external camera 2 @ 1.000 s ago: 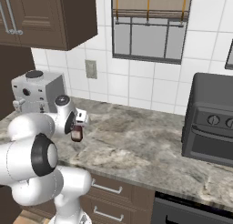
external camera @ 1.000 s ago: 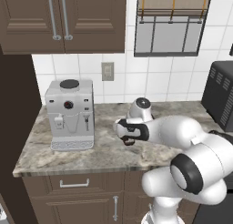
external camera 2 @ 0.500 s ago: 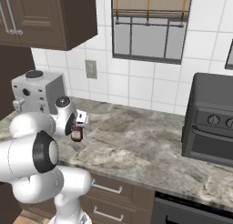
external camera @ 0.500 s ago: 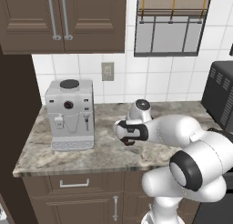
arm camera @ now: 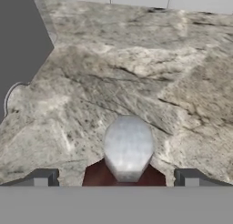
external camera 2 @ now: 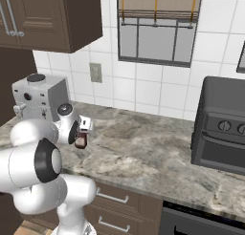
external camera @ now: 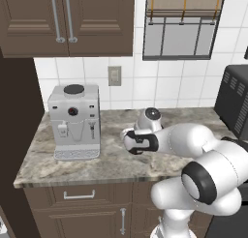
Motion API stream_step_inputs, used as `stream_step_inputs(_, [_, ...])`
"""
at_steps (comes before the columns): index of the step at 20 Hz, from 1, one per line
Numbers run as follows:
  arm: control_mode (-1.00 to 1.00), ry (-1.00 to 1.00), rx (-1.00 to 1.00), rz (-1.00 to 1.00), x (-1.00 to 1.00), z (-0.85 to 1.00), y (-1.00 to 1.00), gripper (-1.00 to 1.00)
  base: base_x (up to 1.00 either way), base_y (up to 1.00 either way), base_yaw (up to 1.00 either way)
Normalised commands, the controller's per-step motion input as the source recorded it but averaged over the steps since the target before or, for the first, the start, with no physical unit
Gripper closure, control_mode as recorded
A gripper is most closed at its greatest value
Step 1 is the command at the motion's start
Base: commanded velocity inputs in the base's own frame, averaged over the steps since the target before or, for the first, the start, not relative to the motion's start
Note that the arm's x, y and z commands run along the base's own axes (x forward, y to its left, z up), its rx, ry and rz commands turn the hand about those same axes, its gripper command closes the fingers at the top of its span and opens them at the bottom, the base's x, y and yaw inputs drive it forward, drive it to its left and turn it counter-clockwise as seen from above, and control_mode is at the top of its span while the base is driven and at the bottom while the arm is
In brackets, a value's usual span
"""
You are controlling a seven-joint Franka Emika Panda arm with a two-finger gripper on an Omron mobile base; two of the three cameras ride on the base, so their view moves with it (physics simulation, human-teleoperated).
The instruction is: Place the ketchup and ketchup from the counter to the top shelf of the fridge. If the existing items in the fridge are on the top shelf, move them to other shelves.
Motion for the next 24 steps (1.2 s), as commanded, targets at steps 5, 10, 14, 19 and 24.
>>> stream_step_inputs(5, [-1.00, -0.02, 0.00, 0.00, 0.00, 0.00, 0.00, 1.00, 0.00, 0.00, 0.00])
stream_step_inputs(10, [-1.00, 0.00, 0.00, 0.00, 0.00, 0.00, 0.00, 1.00, 0.00, 0.00, 0.00])
stream_step_inputs(14, [-1.00, 0.00, 0.00, 0.00, -0.31, 0.09, -0.01, 1.00, 0.00, 0.00, 0.00])
stream_step_inputs(19, [-1.00, -0.07, 0.02, 0.00, -1.00, 0.85, -0.08, 1.00, 0.00, 0.00, 0.00])
stream_step_inputs(24, [-1.00, -0.01, 0.00, 0.00, -1.00, 1.00, 0.00, 1.00, 0.00, 0.00, 0.00])
